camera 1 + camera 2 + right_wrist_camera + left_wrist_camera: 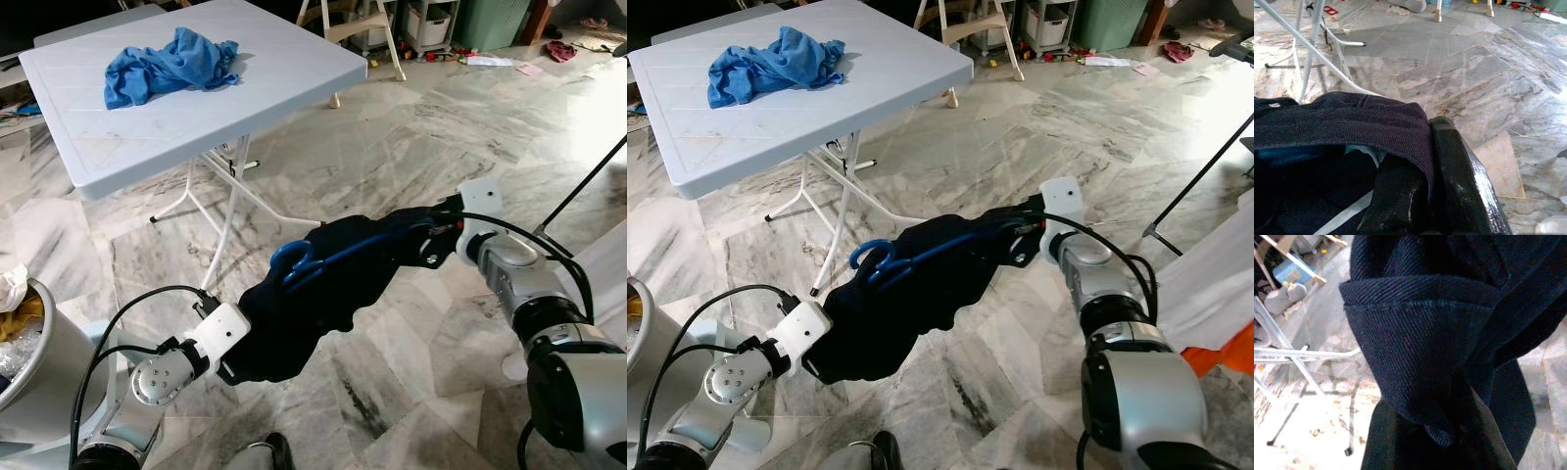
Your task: Hang hanger
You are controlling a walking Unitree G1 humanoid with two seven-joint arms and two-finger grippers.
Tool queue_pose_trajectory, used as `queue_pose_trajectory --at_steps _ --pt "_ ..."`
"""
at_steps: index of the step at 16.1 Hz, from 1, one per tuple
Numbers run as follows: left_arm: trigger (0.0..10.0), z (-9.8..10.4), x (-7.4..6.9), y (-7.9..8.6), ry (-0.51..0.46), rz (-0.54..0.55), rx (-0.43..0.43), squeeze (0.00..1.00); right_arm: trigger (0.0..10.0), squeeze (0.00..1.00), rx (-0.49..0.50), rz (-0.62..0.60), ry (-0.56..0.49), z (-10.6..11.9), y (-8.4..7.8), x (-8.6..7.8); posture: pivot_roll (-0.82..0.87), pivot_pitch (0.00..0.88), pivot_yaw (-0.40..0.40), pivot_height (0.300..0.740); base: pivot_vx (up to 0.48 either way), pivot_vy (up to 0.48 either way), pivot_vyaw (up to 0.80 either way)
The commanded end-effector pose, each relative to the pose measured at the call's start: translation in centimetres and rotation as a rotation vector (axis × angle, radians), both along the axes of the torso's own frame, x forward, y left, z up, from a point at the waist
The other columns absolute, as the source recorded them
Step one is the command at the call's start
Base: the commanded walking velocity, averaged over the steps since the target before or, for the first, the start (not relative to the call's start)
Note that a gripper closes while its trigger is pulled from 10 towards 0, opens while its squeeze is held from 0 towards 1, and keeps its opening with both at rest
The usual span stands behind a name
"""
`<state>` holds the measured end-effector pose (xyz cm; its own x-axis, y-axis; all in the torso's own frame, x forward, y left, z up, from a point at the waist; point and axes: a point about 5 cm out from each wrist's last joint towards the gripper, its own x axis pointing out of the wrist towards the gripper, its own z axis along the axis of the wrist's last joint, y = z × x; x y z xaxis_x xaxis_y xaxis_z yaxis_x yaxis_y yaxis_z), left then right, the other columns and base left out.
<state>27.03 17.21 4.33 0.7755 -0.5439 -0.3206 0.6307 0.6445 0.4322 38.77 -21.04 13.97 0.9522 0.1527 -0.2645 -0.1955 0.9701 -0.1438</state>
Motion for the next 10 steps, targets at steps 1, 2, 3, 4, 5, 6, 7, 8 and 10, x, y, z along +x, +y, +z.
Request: queue_pose_trajectory --at_steps 1,2,3,4,5,6,7,8,10 --pt "0.0 -1.5 -0.8 1.7 0.070 0.042 0.085 0.00 0.0 0.00 0.001 -0.011 -0.063 1.5 -0.5 0.3 -0.11 0.119 0.081 0.740 0.000 0.000 0.00" --pt "0.0 -2.1 -0.9 1.7 0.096 0.036 0.112 0.00 0.0 0.00 0.009 0.007 -0.080 2.1 -0.2 0.5 -0.11 0.118 0.080 0.740 0.000 0.000 0.00" --pt "0.0 -2.2 -0.9 1.6 0.104 0.038 0.115 0.00 0.0 0.00 0.015 0.018 -0.089 2.4 -0.1 0.6 -0.11 0.118 0.079 0.740 0.000 0.000 0.00" --pt "0.0 -2.4 -0.9 1.6 0.107 0.040 0.135 0.00 0.0 0.00 0.031 0.048 -0.110 3.1 0.4 0.8 -0.12 0.117 0.078 0.740 0.000 0.000 0.00" --pt "0.0 -2.5 -0.8 1.5 0.103 0.041 0.143 0.00 0.0 0.00 0.041 0.067 -0.118 3.3 0.7 0.8 -0.12 0.117 0.078 0.740 0.000 0.000 0.00" --pt "0.0 -2.5 -0.5 1.4 0.096 0.068 0.154 0.00 0.0 0.00 0.051 0.106 -0.120 3.5 1.2 0.7 -0.12 0.116 0.076 0.740 0.000 0.000 0.00" --pt "0.0 -2.6 -0.2 1.5 0.095 0.090 0.167 0.00 0.0 0.00 0.053 0.135 -0.117 3.5 1.6 0.5 -0.12 0.115 0.076 0.740 0.000 0.000 0.00" --pt "0.1 -2.6 0.1 1.5 0.086 0.119 0.177 0.00 0.0 0.00 0.040 0.165 -0.117 3.5 1.9 0.3 -0.13 0.114 0.074 0.740 0.000 0.000 0.00" --pt "1.2 -2.2 1.1 1.7 0.040 0.202 0.185 0.00 0.0 0.00 -0.017 0.225 -0.114 3.2 2.7 -0.4 -0.13 0.112 0.072 0.740 0.000 0.000 0.00"
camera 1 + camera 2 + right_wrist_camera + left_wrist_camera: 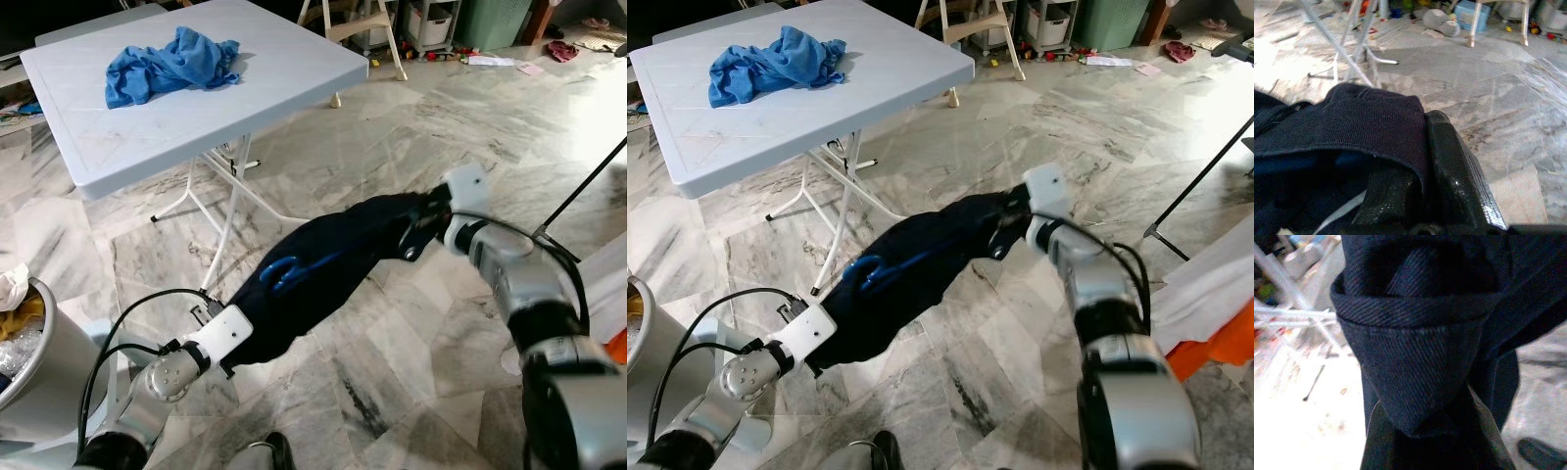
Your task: Hang hanger
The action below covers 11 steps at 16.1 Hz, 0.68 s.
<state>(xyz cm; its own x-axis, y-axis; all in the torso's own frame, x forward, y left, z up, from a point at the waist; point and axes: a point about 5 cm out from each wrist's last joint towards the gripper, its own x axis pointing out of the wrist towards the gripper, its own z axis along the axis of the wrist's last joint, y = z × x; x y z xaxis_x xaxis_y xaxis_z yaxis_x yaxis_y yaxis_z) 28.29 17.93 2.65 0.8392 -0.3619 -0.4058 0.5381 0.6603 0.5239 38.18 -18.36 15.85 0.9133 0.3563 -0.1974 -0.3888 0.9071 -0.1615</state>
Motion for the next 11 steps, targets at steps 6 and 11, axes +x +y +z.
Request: queue_pose_trajectory --at_steps 6,11 --pt "1.8 0.8 1.7 -0.1 -0.088 0.138 0.017 0.00 0.0 0.00 -0.031 0.114 0.004 0.3 3.2 -1.7 -0.15 0.110 0.072 0.740 0.000 0.000 0.00" --pt "2.5 0.6 2.1 -2.2 -0.084 0.111 -0.006 0.00 0.0 0.00 0.069 0.310 0.061 0.4 7.1 -5.1 -0.16 0.105 0.077 0.740 0.000 0.000 0.00"
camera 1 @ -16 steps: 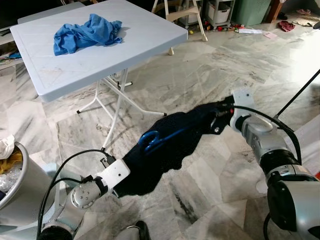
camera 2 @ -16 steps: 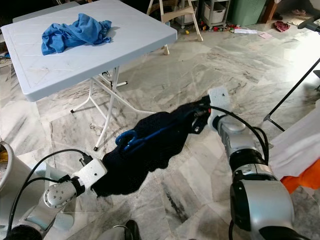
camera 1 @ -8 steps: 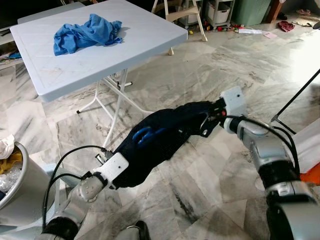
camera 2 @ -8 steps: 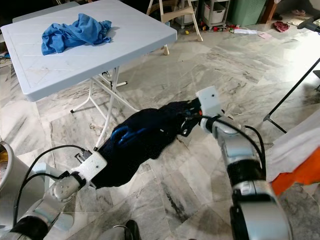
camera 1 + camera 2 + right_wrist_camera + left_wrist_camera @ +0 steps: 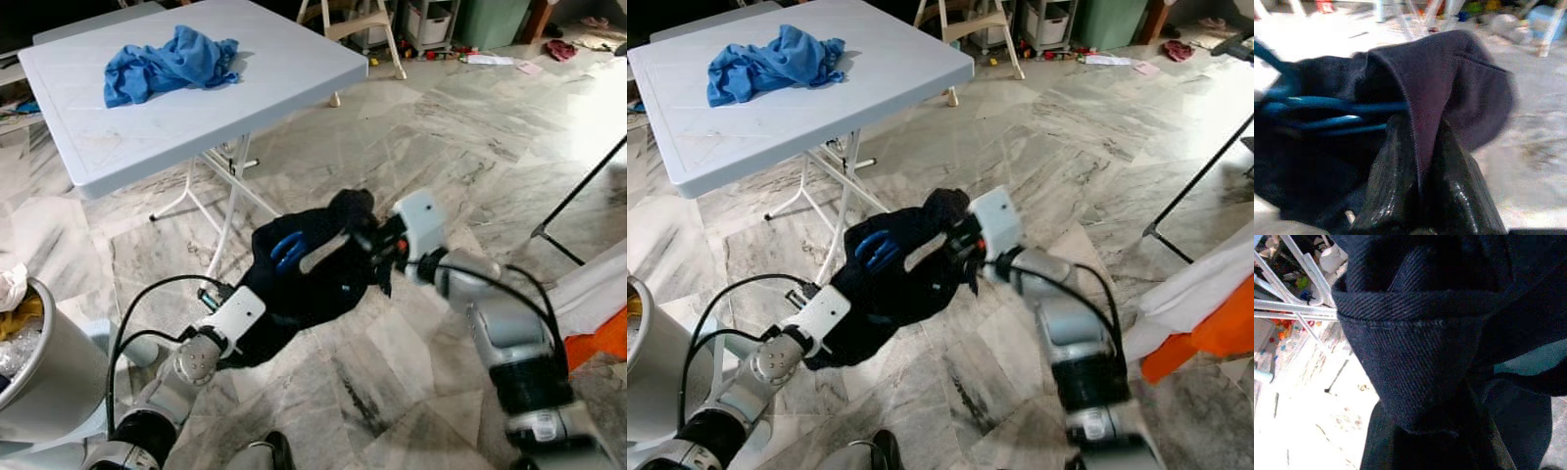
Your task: Hang hanger
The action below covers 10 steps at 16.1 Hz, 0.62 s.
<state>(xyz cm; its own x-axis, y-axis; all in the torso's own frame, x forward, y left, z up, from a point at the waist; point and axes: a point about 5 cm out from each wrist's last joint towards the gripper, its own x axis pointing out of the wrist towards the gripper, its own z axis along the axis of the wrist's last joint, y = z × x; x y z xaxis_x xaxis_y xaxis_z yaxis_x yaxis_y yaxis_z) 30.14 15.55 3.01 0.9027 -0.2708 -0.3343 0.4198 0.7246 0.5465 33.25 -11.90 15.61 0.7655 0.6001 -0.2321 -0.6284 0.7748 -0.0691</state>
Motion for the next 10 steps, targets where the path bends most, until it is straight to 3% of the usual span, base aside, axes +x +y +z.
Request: queue_pose_trajectory --at_steps 1,10 --pt "2.8 0.2 0.3 0.0 -0.008 -0.005 0.011 0.00 0.0 0.00 0.025 0.065 -0.007 0.7 1.0 -0.6 -0.16 0.104 0.078 0.740 0.000 0.000 0.00" --pt "2.8 0.4 0.6 -1.3 -0.004 -0.040 -0.022 0.00 0.0 0.00 0.012 0.361 0.094 -0.5 4.4 -5.4 -0.16 0.094 0.080 0.740 0.000 0.000 0.00"
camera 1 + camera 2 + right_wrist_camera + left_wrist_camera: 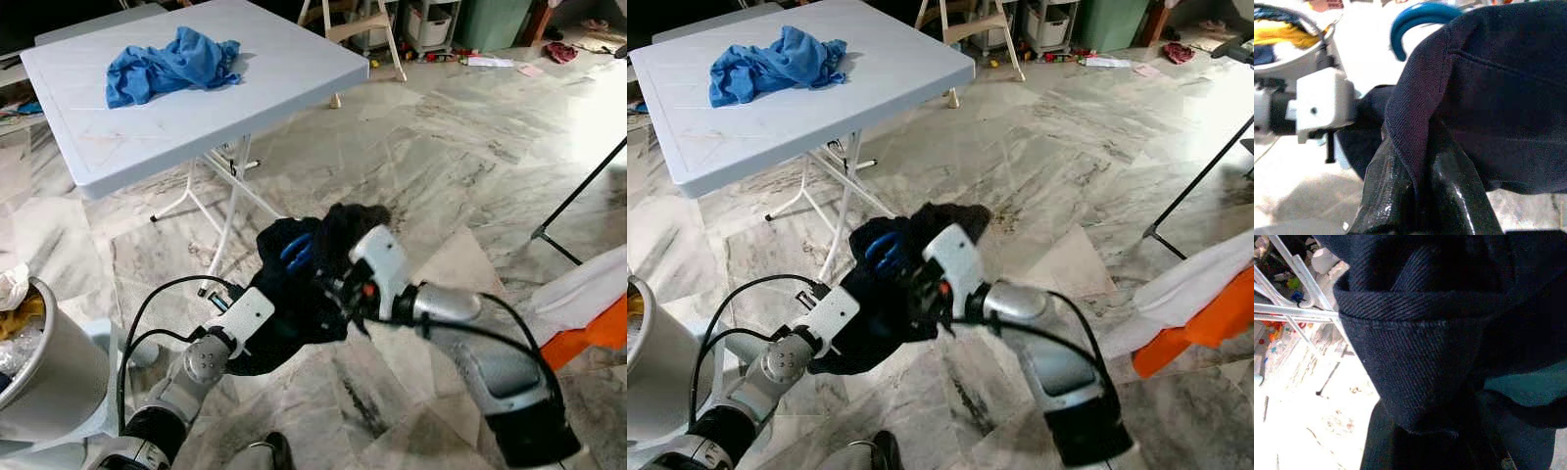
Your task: Hang hanger
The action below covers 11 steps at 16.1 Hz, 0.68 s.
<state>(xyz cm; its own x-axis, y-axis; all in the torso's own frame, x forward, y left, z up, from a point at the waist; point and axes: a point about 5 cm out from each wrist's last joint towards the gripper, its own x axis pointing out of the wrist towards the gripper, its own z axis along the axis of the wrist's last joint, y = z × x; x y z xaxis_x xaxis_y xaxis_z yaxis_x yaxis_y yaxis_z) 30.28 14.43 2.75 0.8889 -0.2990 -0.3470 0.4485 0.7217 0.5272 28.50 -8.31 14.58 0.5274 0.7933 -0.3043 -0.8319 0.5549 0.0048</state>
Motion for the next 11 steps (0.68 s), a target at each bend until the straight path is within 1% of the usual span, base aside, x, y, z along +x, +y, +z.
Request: queue_pose_trajectory --at_steps 1,2,3,4,5,6,7,8,9,10,11 --pt "2.9 0.6 0.5 -0.2 -0.023 -0.016 -0.009 0.00 0.0 0.00 0.016 0.083 -0.004 0.4 1.0 -0.9 -0.16 0.094 0.080 0.740 0.000 0.000 0.00" --pt "2.8 0.7 0.5 -0.3 -0.023 -0.022 -0.016 0.00 0.0 0.00 -0.008 0.070 -0.012 0.0 0.9 -0.8 -0.16 0.093 0.080 0.740 0.000 0.000 0.00" --pt "2.8 0.7 0.5 -0.5 -0.023 -0.032 -0.026 0.00 0.2 0.00 -0.039 0.044 -0.032 -0.4 0.6 -0.4 -0.17 0.091 0.081 0.740 0.000 0.000 0.00" --pt "2.7 0.8 0.4 -0.8 -0.022 -0.054 -0.046 0.00 10.0 0.00 -0.122 -0.003 -0.091 -0.8 0.1 0.3 -0.17 0.092 0.081 0.740 0.000 0.000 0.00" --pt "2.8 1.0 0.4 -1.2 -0.022 -0.084 -0.069 0.00 10.0 0.00 -0.130 -0.071 -0.079 -1.2 -0.7 1.0 -0.17 0.092 0.079 0.740 0.000 0.000 0.00" --pt "2.8 1.3 0.3 -1.6 -0.015 -0.128 -0.099 0.00 10.0 0.00 -0.136 -0.147 -0.112 -1.2 -1.6 1.7 -0.17 0.092 0.079 0.740 0.000 0.000 0.00" --pt "2.4 1.5 0.1 -1.7 0.005 -0.176 -0.125 0.00 10.0 0.00 -0.147 -0.265 -0.179 -0.9 -2.8 2.8 -0.17 0.092 0.078 0.740 0.000 0.000 0.00" --pt "2.0 1.8 0.0 -1.5 0.007 -0.198 -0.136 0.00 10.0 0.05 -0.150 -0.291 -0.206 -0.6 -3.5 3.1 -0.17 0.092 0.078 0.740 0.000 0.000 0.00" --pt "2.0 1.9 0.0 -1.4 0.007 -0.205 -0.142 0.00 10.0 0.05 -0.142 -0.291 -0.203 -0.6 -3.7 3.2 -0.17 0.092 0.078 0.740 0.000 0.000 0.00" --pt "1.7 2.2 -0.3 -1.4 0.024 -0.250 -0.189 0.00 10.0 1.00 -0.081 -0.314 -0.195 -0.2 -3.9 3.5 -0.17 0.091 0.078 0.740 0.000 0.000 0.00" --pt "1.8 2.3 -0.4 -1.4 0.028 -0.267 -0.209 0.00 10.0 1.00 -0.057 -0.300 -0.194 -0.1 -3.8 3.5 -0.17 0.091 0.077 0.740 0.000 0.000 0.00"
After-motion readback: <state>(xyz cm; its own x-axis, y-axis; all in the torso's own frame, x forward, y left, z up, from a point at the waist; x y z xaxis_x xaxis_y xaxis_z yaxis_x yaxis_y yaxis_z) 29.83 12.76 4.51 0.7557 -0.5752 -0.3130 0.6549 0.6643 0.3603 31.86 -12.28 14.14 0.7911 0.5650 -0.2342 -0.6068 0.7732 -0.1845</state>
